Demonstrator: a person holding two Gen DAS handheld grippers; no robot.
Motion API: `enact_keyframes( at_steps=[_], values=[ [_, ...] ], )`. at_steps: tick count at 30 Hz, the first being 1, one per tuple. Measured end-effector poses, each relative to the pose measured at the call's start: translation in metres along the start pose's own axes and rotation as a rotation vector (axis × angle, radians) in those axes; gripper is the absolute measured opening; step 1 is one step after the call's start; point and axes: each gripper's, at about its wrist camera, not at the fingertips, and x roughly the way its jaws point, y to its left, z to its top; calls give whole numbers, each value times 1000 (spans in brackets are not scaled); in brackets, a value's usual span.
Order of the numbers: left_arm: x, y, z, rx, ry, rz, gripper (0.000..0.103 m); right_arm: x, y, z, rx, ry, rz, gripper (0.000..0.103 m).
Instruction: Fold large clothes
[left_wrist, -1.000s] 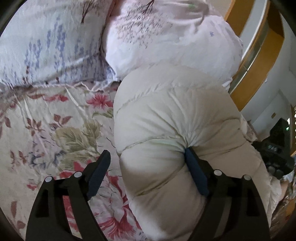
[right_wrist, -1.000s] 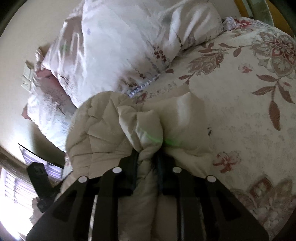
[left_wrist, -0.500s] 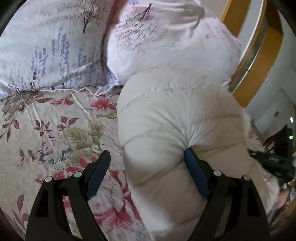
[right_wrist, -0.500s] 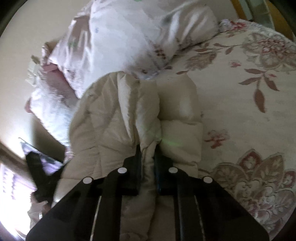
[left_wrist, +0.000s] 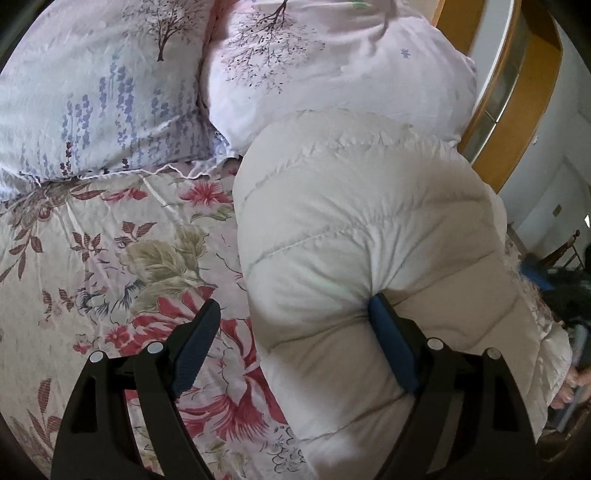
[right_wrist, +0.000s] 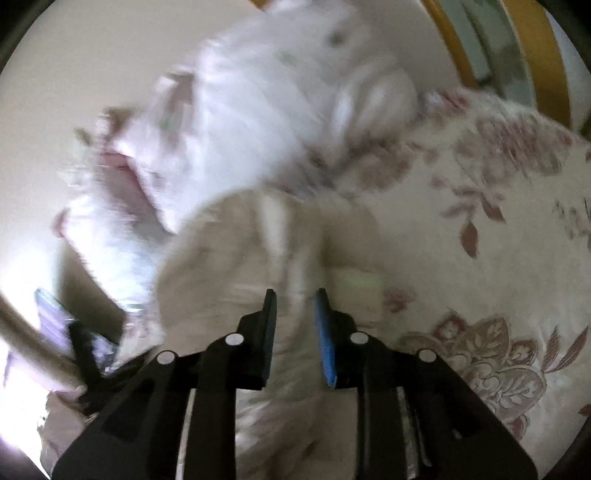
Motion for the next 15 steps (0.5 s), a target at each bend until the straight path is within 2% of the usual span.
enact_keyframes(
  at_steps=[3, 6, 8, 10, 12, 15],
  values=[
    [0, 0, 1, -1, 1, 0, 85, -16, 24, -11, -105, 14, 83, 24],
    [1, 1, 1, -9, 4, -1, 86, -16, 39, -30, -195, 89, 100, 24],
    [2, 1, 0, -13, 6, -4, 86, -6, 40, -43, -238, 141, 45, 21],
    [2, 2, 0, -13, 4, -10, 87, 11, 32, -54, -242, 187, -37, 12],
    [3, 1, 0, -13, 3, -20, 88, 20, 19, -61, -205, 212, -42, 8],
    [5, -2, -1, -5, 5, -30, 88, 25, 11, -68, -200, 223, -55, 8]
  ],
)
